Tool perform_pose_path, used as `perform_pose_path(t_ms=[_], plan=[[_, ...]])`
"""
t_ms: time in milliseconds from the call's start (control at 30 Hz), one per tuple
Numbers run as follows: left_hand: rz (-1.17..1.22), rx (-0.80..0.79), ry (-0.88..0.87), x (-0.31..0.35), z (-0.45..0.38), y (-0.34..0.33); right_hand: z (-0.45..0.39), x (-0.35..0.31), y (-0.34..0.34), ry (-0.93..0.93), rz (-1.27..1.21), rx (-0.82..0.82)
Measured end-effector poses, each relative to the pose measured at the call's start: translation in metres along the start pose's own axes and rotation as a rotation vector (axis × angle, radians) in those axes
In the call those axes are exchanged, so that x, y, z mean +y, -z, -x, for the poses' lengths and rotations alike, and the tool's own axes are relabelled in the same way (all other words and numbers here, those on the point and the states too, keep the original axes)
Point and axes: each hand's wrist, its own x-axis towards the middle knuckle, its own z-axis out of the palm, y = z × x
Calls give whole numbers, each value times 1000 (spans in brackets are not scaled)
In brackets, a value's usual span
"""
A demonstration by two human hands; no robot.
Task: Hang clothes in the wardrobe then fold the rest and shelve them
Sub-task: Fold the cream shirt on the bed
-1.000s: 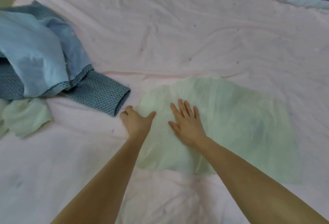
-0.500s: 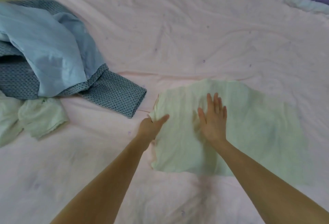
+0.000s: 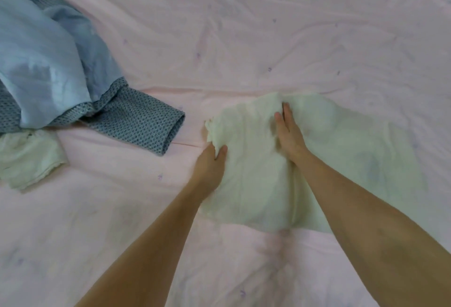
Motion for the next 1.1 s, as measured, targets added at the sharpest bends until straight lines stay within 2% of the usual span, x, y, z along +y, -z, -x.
perform_pose_path(t_ms=[67,200,233,333,367,500,567,667,700,767,900,1100], plan=[[41,7,-34,10,0,-11,1,-4,3,-6,-40,24],[64,-30,-83,36,11,-28,43,-1,6,4,-325,266],[78,-28,-89,42,13,-31,54,2,4,-6,-354,236],[145,-37,-97,64,20,-40,58,16,4,-60,-320,-26],[155,-38,-91,71,20,-45,54,13,11,-96,-427,-62],[152,-39,-65,95,24,-56,70,12,34,-252,-756,116],[133,-42,-60,108,32,-65,104,35,35,-393,-885,96],[47,-72,-74,121,42,-80,139,46,42,-498,-784,-187],[19,-75,-79,126,46,-87,138,42,51,-503,-806,-272],[-20,-56,-110,133,48,-103,122,30,79,-480,-873,-293],[-128,-61,-201,150,64,-155,103,26,157,-426,-970,-135],[-219,-132,-306,169,85,-265,104,81,260,-409,-953,-70]])
